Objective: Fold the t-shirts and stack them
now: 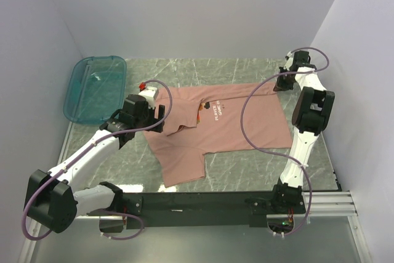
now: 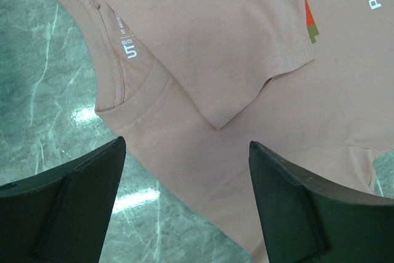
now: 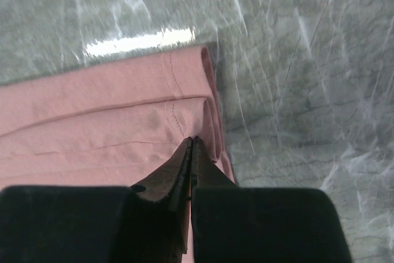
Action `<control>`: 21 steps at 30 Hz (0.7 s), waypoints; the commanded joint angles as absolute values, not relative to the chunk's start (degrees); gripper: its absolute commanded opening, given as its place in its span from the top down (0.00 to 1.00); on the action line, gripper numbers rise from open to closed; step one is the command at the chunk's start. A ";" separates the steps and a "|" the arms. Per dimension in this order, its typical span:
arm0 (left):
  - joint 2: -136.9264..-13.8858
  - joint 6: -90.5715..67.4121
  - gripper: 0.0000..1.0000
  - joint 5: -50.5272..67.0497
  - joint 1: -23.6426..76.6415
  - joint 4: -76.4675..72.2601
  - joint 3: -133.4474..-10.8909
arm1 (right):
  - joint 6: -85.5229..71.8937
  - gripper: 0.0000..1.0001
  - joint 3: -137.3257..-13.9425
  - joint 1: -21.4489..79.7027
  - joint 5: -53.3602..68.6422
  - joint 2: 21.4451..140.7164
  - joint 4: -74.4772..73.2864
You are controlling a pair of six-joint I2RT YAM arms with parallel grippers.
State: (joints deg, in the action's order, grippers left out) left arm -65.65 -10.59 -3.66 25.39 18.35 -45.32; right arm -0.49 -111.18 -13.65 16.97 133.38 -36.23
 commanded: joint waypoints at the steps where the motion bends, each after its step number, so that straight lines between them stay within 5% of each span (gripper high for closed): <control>1: -65.83 -10.02 0.14 -2.46 25.66 17.58 -47.11 | 2.02 0.99 -109.34 -13.62 15.30 128.94 -35.07; 9: -65.39 -10.11 0.14 -2.46 25.75 17.58 -47.02 | 6.15 0.90 -103.89 -13.97 12.66 124.99 -33.75; 16: -65.21 -10.02 0.14 -2.29 25.75 17.58 -47.11 | 7.03 0.66 -100.98 -14.76 13.27 120.50 -31.64; 21: -65.30 -10.02 0.14 -2.37 25.75 17.58 -47.11 | 6.07 0.65 -105.28 -14.77 16.34 122.95 -32.96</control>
State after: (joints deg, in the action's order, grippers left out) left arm -65.65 -10.59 -3.03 25.50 18.35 -45.32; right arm 5.93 -101.49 -14.48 14.55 124.18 -33.91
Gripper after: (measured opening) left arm 0.863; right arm 0.351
